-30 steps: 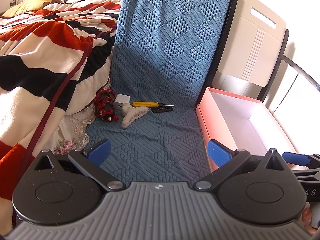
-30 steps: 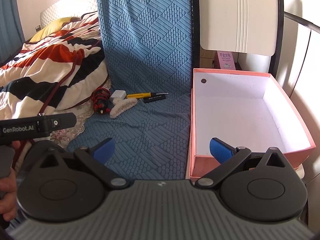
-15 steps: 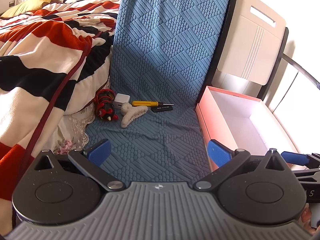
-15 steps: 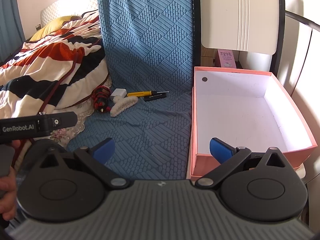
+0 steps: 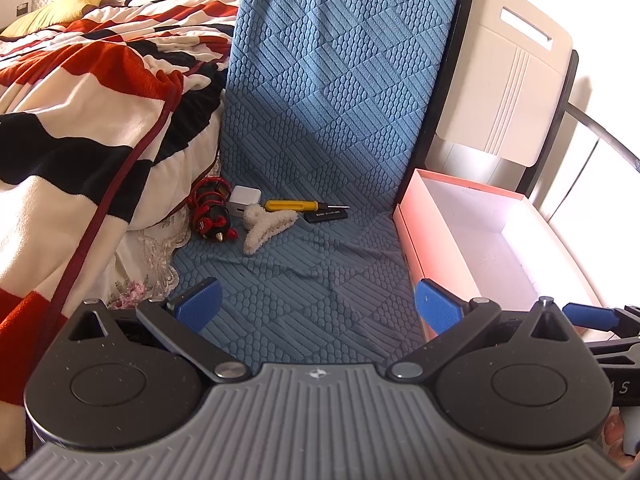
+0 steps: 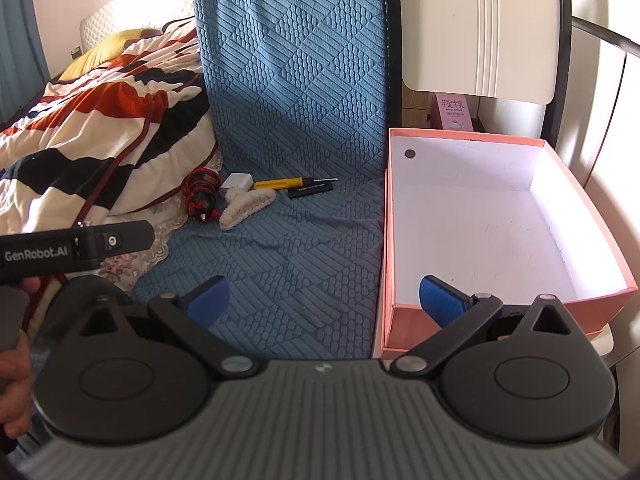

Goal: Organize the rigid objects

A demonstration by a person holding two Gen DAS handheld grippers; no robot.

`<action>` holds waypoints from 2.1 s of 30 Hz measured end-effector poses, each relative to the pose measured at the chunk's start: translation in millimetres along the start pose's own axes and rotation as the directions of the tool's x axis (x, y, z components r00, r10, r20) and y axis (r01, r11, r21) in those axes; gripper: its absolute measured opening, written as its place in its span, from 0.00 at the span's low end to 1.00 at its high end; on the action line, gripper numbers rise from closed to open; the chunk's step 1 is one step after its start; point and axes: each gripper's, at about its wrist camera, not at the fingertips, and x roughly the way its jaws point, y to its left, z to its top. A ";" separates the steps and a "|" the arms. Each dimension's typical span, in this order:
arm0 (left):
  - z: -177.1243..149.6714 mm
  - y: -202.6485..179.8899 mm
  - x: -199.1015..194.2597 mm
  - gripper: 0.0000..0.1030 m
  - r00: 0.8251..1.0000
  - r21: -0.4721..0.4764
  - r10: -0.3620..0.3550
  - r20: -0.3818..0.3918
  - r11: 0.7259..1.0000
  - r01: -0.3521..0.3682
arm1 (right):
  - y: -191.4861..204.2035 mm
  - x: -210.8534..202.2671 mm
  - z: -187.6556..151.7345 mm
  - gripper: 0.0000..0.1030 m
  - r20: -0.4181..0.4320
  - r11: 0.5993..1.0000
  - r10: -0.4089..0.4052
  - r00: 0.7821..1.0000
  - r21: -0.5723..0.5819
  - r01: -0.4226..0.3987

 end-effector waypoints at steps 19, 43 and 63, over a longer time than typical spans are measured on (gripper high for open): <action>-4.2 -2.3 7.9 1.00 1.000 0.015 -0.002 -0.007 1.000 0.002 | -6.3 2.4 -1.9 1.00 -0.003 1.000 0.001 1.000 0.004 -0.001; -8.6 9.7 30.1 1.00 0.999 0.020 0.025 -0.035 1.000 -0.025 | -12.5 18.0 -9.6 1.00 -0.028 0.999 0.020 0.999 0.038 -0.019; 24.3 36.3 90.1 1.00 0.996 0.007 0.084 -0.023 0.996 -0.084 | 0.3 86.7 9.9 1.00 -0.023 0.996 0.082 0.996 0.020 -0.081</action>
